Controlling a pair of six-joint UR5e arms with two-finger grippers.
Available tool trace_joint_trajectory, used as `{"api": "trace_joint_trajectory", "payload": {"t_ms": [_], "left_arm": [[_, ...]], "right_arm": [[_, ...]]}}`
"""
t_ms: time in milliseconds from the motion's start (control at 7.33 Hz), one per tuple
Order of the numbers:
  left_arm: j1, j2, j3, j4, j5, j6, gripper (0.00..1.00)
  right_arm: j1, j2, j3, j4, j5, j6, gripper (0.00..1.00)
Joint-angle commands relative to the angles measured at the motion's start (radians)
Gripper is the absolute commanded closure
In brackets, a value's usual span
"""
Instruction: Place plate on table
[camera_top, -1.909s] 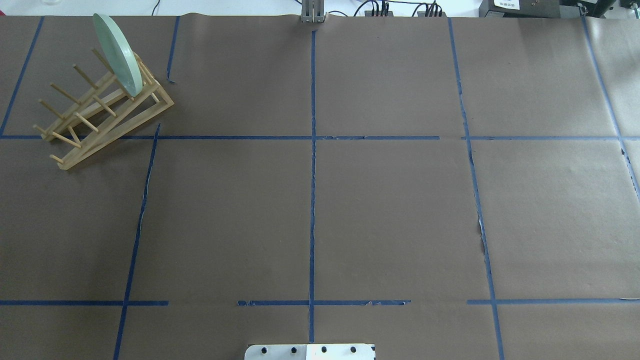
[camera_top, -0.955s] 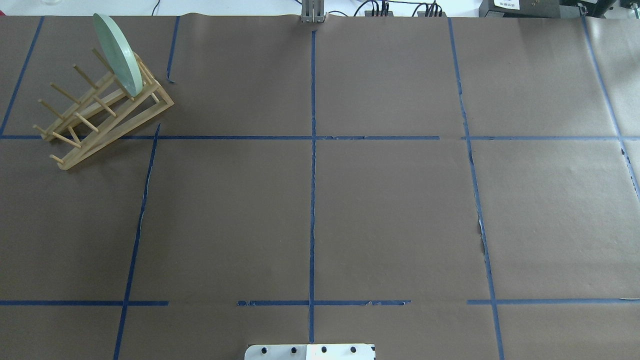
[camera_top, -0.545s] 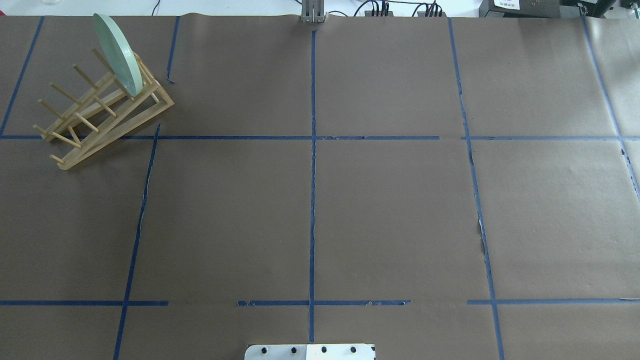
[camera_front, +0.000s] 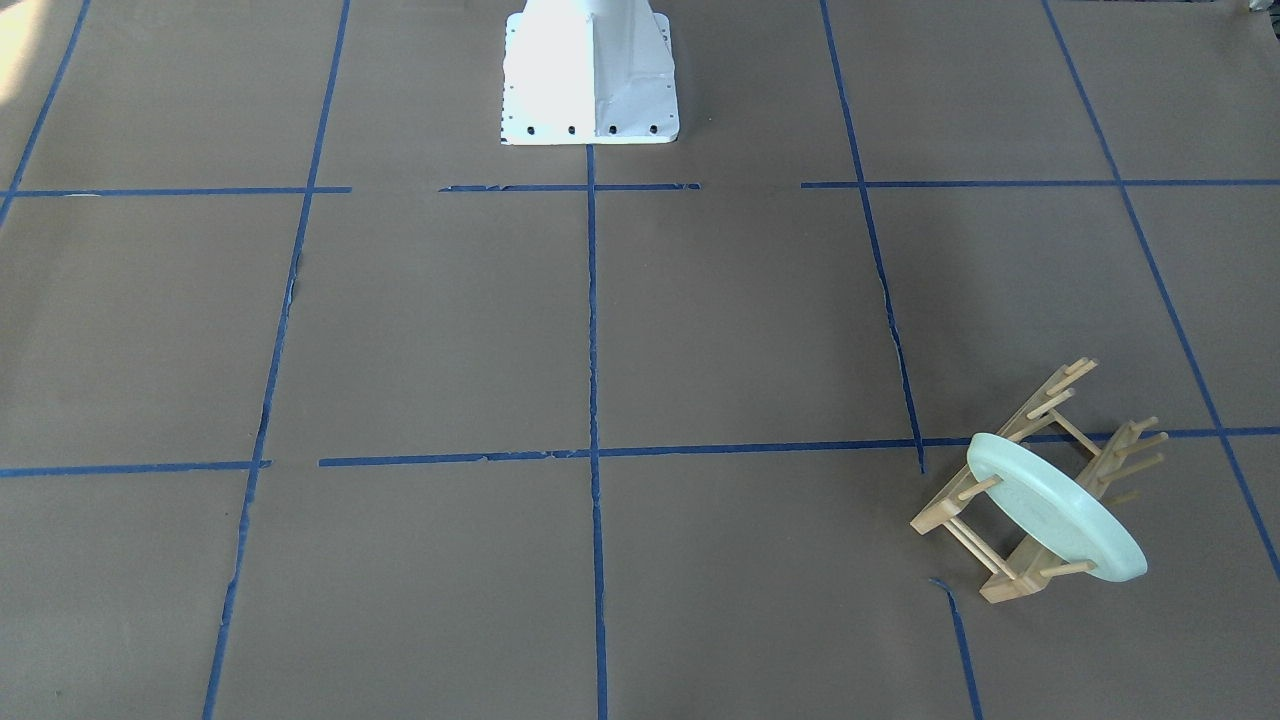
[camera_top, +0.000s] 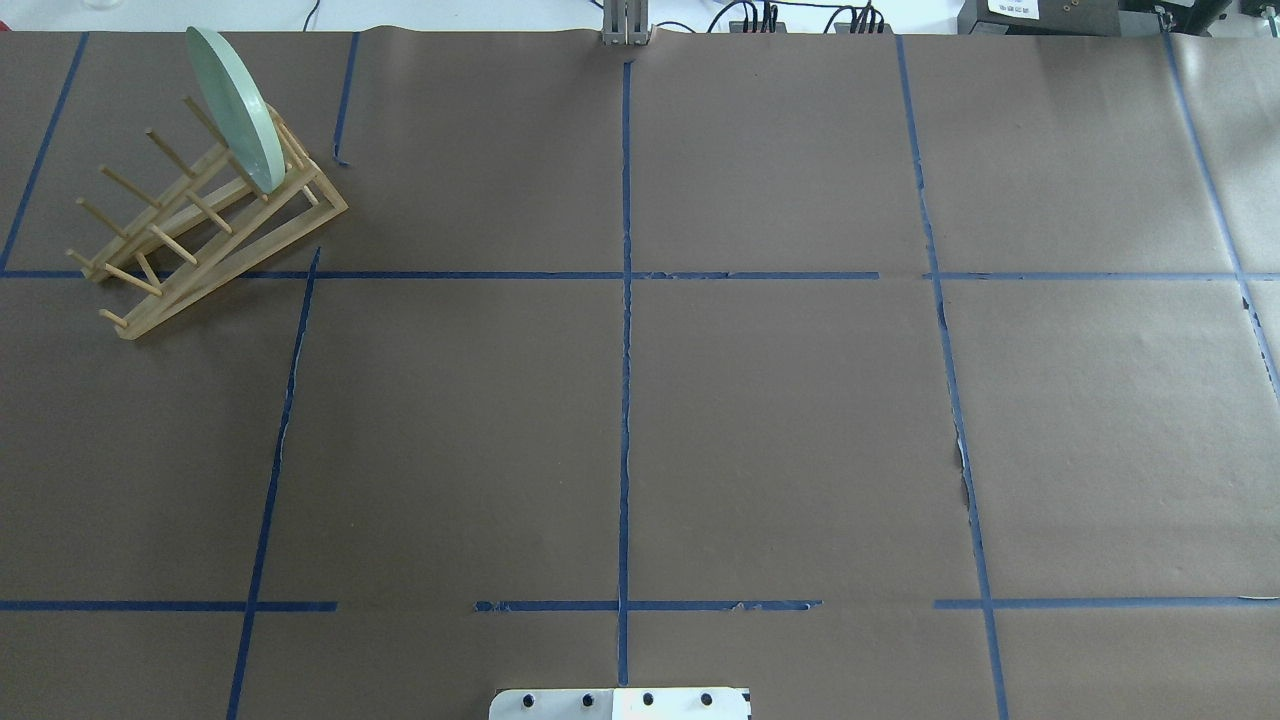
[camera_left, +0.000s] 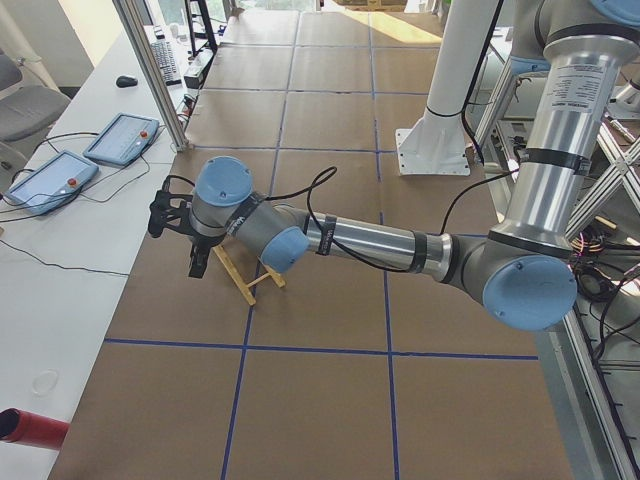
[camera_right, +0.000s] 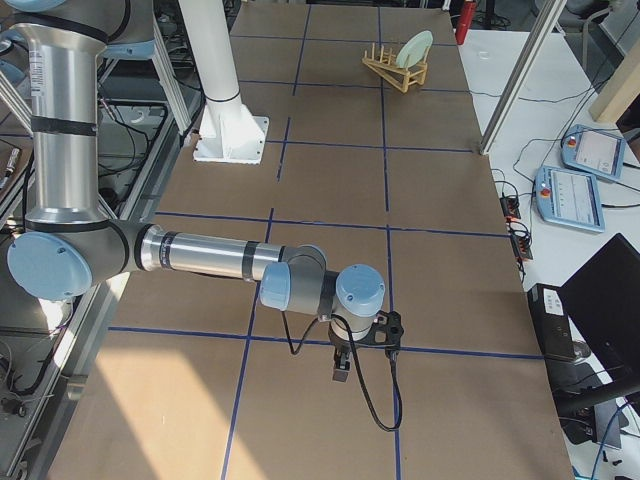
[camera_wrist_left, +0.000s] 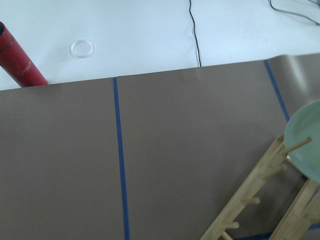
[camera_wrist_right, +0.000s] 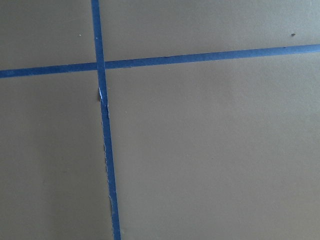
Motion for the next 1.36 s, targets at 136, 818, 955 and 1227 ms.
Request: {"api": "trace_joint_trajectory", "payload": {"t_ms": [136, 818, 955, 1227], "left_arm": [[0.131, -0.136, 0.170, -0.387, 0.014, -0.883, 0.00], [0.406, -0.250, 0.218, -0.486, 0.406, -1.403, 0.00], [0.415, -0.249, 0.223, -0.486, 0.418, -1.403, 0.00], [0.419, -0.247, 0.228, -0.486, 0.419, -1.403, 0.29]], "right_arm": [[0.000, 0.000, 0.000, 0.000, 0.000, 0.000, 0.00], [0.000, 0.000, 0.000, 0.000, 0.000, 0.000, 0.00], [0.000, 0.000, 0.000, 0.000, 0.000, 0.000, 0.00], [0.000, 0.000, 0.000, 0.000, 0.000, 0.000, 0.00]]}}
